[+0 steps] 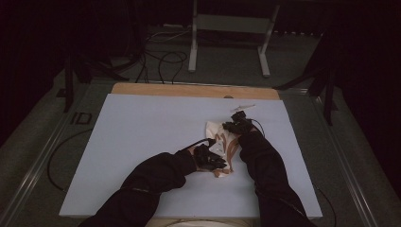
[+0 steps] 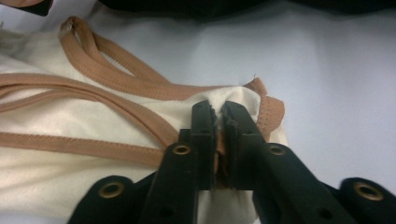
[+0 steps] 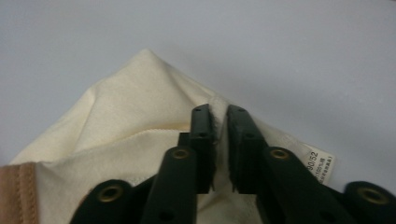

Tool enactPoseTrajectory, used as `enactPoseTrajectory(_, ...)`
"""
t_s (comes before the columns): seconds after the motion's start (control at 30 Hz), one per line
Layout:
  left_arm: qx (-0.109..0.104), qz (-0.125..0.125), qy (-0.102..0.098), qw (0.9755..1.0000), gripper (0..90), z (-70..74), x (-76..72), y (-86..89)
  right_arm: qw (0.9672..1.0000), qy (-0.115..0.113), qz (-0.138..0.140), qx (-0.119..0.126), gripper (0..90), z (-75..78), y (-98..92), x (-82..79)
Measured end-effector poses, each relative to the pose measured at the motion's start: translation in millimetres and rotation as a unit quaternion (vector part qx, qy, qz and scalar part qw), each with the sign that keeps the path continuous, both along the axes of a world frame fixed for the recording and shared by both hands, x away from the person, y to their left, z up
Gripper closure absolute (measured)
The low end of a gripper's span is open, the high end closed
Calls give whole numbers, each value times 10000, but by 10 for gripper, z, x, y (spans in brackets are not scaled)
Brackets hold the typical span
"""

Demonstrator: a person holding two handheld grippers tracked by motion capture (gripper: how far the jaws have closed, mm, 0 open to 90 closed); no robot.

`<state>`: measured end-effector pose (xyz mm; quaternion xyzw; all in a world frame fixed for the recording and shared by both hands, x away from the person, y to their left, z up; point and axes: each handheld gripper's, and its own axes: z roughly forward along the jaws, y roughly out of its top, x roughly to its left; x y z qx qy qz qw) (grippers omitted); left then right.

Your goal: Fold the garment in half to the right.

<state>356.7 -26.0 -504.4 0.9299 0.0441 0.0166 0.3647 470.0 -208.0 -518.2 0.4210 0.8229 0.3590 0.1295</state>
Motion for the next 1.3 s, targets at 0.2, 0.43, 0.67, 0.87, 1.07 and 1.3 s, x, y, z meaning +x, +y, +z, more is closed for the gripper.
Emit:
enactPoseTrajectory(0.2,-295,80,-23,9995,545,113,-61,90,9999,-47,51,97,574,134,-19,-21)
enactPoseTrajectory(0.43,-645,310,10,9974,297,283,-129,247,9991,-155,133,361,452,414,20,-105)
enactPoseTrajectory(0.67,-953,718,-4,9929,19,361,-181,585,9980,-187,491,343,385,578,253,-329)
enactPoseTrajectory(0.87,-1098,1339,-225,9846,9,335,-309,1008,9974,-51,717,-67,390,488,450,-476)
enactPoseTrajectory(1.07,-1033,1975,-616,9729,9,215,-565,1441,9963,104,667,-532,502,325,511,-497)
enactPoseTrajectory(1.3,-1164,2600,-521,9572,9,34,-700,1911,9971,151,579,-471,692,283,429,-497)
